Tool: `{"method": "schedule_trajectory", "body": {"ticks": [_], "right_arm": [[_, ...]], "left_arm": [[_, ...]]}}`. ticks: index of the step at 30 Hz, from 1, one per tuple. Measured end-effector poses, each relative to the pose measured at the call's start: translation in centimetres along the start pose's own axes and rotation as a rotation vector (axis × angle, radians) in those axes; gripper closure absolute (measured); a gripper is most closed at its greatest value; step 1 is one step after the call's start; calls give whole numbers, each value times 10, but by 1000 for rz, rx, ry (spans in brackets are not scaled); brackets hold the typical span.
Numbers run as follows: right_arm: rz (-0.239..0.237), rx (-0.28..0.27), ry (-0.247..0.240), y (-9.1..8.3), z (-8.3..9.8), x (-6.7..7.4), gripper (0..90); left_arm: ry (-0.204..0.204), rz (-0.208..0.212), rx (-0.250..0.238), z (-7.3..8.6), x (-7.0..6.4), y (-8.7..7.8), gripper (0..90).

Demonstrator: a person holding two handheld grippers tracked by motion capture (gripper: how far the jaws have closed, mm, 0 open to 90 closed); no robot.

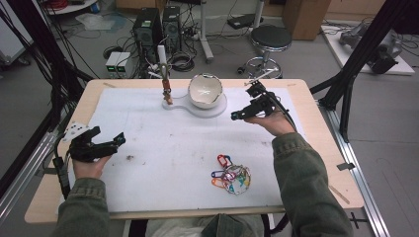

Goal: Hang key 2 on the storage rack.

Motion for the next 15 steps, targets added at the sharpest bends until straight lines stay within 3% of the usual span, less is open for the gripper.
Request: {"method": "schedule_trajectory", "body": {"ticks": [7,15], "right_arm": [[2,-2,19,-3,19,-3,5],[-17,-1,2,-4,34,12,6]], "left_arm": [[1,0,2,0,0,0,17],[3,2,2,0,-1,0,17]]}}
Point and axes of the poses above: each handheld gripper's, and its own axes: y roughly forward along the jaws, z roughly out of its underside, x roughly to its left, the point moved 9 cm from there along y, roughly forward along the jaws, and after that the axes turned 15 degrees about -z, right-handed, at the moved point
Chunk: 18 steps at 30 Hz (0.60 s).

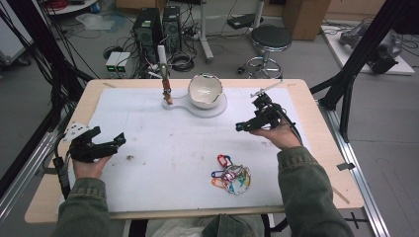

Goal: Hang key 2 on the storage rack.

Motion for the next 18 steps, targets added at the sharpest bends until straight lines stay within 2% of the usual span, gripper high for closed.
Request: {"method": "schedule_trajectory", "body": {"ticks": [7,18], "right_arm": [[-8,17,4,2,16,3,6],[-13,61,11,17,45,-1,6]], "left_arm": [[0,0,0,0,0,0,17],[2,0,1,0,0,0,17]]}}
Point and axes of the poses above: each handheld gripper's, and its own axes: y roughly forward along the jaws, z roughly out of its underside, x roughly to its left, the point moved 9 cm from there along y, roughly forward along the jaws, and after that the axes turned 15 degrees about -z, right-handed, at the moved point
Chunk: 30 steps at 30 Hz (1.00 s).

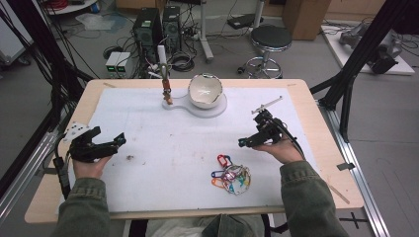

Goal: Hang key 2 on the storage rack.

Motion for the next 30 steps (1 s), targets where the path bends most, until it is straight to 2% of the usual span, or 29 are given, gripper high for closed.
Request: {"method": "schedule_trajectory", "body": {"ticks": [8,12,15,22,30], "right_arm": [[-32,26,-3,11,14,5,6],[-57,14,-3,14,17,8,6],[-54,28,-4,17,22,8,5],[-79,32,-8,21,25,14,6],[-93,56,-4,31,39,15,6]], "left_arm": [[-2,-1,-1,0,0,0,17],[-1,0,0,0,0,0,17],[-2,0,-1,0,0,0,17],[-1,0,0,0,0,0,17],[-1,1,0,0,0,0,17]]}}
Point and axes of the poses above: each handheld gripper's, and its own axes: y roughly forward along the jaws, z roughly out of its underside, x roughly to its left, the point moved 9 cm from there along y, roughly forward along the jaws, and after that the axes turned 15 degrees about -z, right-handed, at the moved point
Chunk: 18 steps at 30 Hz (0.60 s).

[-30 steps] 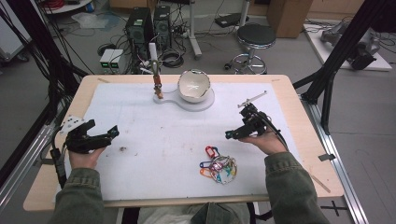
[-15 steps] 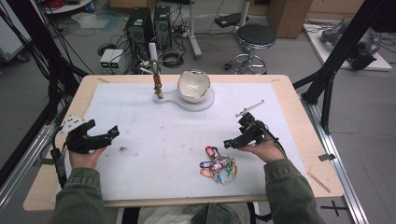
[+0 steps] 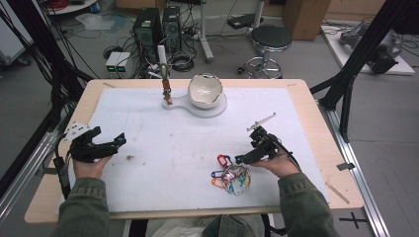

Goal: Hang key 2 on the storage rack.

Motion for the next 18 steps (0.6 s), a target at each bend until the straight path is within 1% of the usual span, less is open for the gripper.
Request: {"method": "schedule_trajectory", "body": {"ticks": [5,10,11,12,14,15,18], "right_arm": [[-3,17,-6,4,6,3,22],[-19,31,-10,10,13,5,67],[-22,33,-16,11,14,5,95],[-29,31,-18,12,15,5,154],[-31,41,-20,13,17,6,183],[-37,40,-25,14,17,7,225],[-56,47,-32,15,18,9,297]], "left_arm": [[2,1,3,0,0,0,17],[3,1,3,0,-1,0,17],[4,0,2,1,-1,0,17],[6,1,3,1,-1,0,17],[6,1,4,1,-1,0,17],[6,1,3,1,-1,0,17],[2,-1,2,0,0,0,17]]}}
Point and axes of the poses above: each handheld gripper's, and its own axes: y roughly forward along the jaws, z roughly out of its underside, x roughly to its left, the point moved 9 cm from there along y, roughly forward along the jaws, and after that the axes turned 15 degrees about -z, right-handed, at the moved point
